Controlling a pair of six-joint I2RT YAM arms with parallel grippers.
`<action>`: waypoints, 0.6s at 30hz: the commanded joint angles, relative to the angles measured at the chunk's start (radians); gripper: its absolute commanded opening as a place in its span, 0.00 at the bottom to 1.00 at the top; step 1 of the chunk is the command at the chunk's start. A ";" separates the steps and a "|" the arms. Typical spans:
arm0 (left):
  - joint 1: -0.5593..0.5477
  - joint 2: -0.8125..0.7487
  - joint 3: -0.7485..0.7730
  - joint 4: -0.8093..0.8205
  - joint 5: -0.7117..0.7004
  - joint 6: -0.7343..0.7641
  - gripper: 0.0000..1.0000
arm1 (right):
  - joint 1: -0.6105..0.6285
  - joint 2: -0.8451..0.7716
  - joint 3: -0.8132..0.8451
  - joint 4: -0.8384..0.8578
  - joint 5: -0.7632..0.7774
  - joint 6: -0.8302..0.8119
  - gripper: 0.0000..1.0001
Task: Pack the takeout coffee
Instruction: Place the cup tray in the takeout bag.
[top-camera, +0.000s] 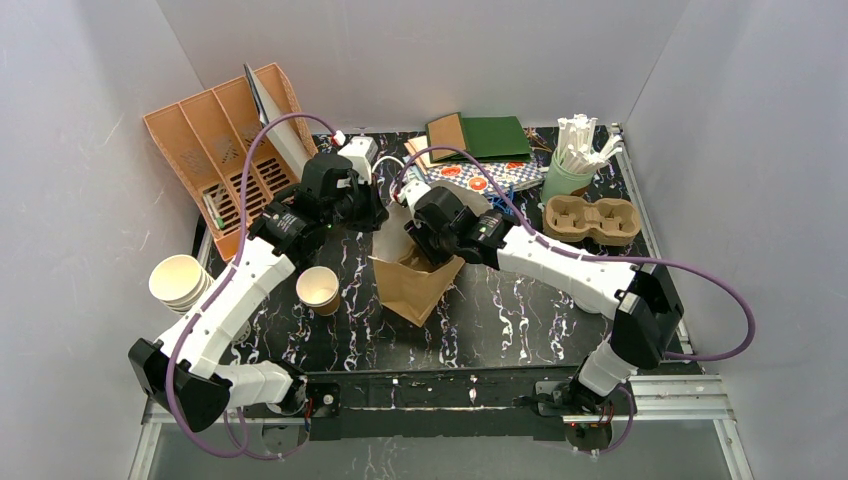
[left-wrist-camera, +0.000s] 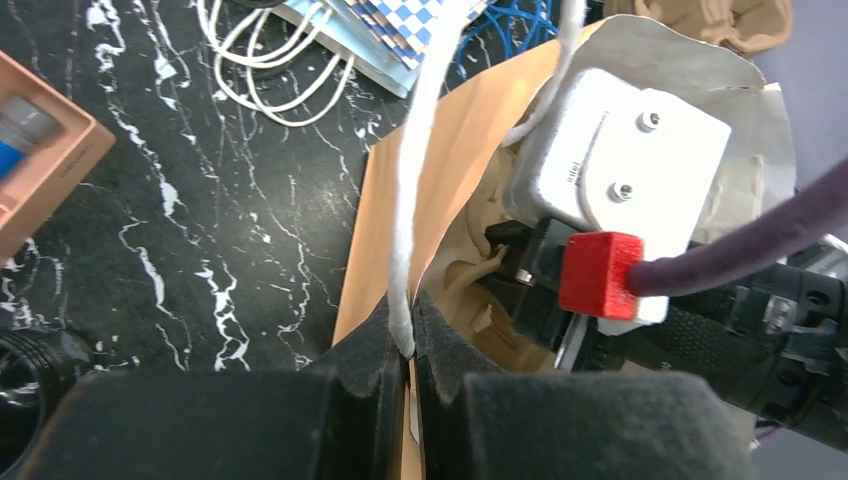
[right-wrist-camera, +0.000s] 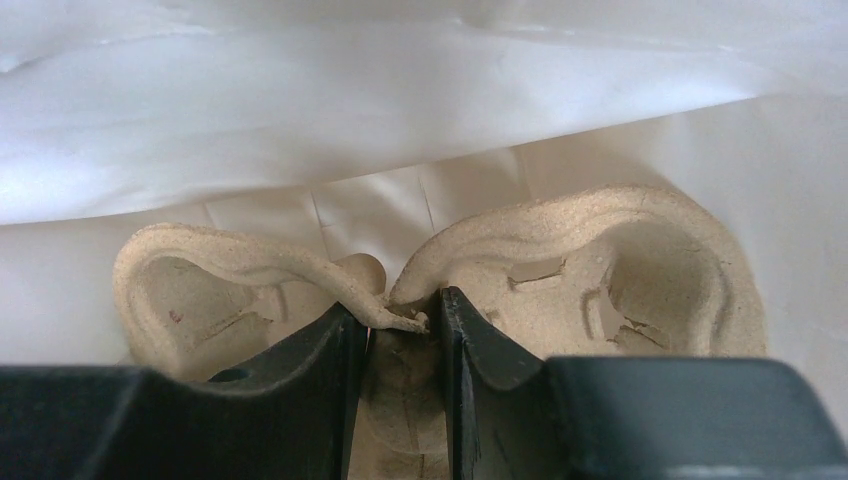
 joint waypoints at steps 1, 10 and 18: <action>0.003 -0.012 -0.001 0.005 -0.112 0.057 0.02 | 0.003 -0.014 -0.022 0.035 -0.018 -0.001 0.39; 0.003 -0.030 -0.035 0.047 -0.152 0.130 0.01 | 0.012 0.048 -0.027 0.008 -0.076 -0.043 0.36; 0.003 -0.039 -0.045 0.065 -0.165 0.146 0.01 | 0.022 0.123 -0.018 -0.003 -0.047 -0.053 0.35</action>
